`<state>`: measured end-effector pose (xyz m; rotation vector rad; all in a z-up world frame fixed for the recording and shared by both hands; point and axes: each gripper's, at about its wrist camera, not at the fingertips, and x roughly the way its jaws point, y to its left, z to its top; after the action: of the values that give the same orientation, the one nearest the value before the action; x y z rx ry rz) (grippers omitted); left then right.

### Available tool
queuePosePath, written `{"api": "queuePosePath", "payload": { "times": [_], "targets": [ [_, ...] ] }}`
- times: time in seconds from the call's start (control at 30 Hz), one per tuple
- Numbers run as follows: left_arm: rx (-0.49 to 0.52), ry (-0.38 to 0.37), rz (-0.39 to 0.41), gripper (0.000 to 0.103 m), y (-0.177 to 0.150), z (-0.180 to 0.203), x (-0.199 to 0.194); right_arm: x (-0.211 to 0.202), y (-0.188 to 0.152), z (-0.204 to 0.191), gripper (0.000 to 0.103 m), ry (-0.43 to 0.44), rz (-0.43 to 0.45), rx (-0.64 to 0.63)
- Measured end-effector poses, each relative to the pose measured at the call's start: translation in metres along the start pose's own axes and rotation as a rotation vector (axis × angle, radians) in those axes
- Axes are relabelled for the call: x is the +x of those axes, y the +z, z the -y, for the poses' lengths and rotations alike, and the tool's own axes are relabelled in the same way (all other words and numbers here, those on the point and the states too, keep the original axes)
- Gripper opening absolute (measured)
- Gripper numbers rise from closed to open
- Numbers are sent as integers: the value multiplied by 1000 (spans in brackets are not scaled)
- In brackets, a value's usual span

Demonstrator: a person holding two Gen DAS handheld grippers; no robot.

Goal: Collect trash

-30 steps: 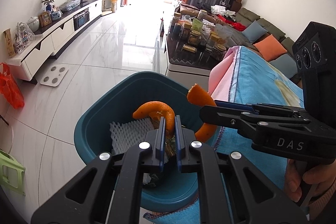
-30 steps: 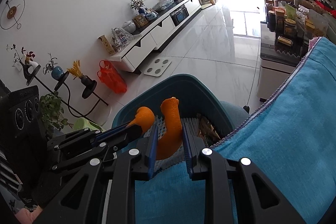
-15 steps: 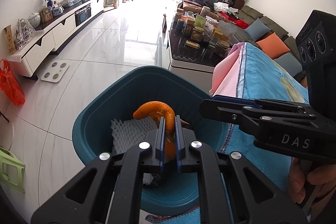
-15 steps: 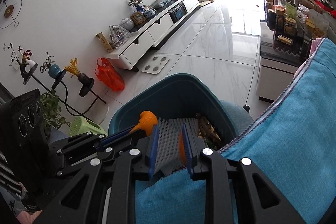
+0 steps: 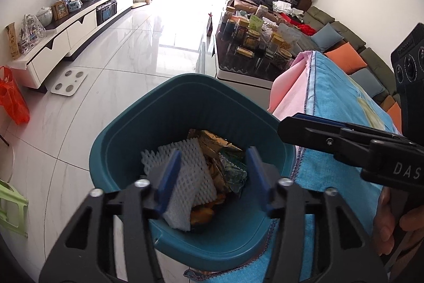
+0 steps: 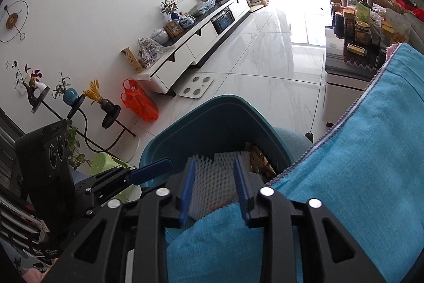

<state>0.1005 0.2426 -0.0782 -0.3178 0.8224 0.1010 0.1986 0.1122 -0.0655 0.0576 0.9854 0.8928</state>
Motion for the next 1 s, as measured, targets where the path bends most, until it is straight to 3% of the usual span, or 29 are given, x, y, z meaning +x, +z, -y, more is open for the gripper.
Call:
{"api": "queuePosePath", "payload": {
  "times": [0.07,0.13,0.23,0.27,0.53,0.73,0.8,1.0],
  "targets": [
    [7,9,16,67,-2,0,-5,-7,-3,3,45,17,16,5],
    [10,16,31,82,-5,1,-12,-14,-7,4,50,22,29,4],
    [29,33,57,89,-8,4,-21,-27,-13,9,54,40,54,14],
    [36,39,64,96,-10,6,-24,-32,-15,10,58,43,63,14],
    [49,51,144,97,-23,25,-56,-71,-37,11,76,28,133,-14],
    [87,57,268,97,-43,57,-87,-127,-76,21,89,-85,263,-34],
    [110,42,299,97,-50,72,-93,-149,-92,25,95,-158,319,-36],
    [182,-10,386,97,-65,126,-103,-211,-146,53,96,-393,463,56]
  ]
}}
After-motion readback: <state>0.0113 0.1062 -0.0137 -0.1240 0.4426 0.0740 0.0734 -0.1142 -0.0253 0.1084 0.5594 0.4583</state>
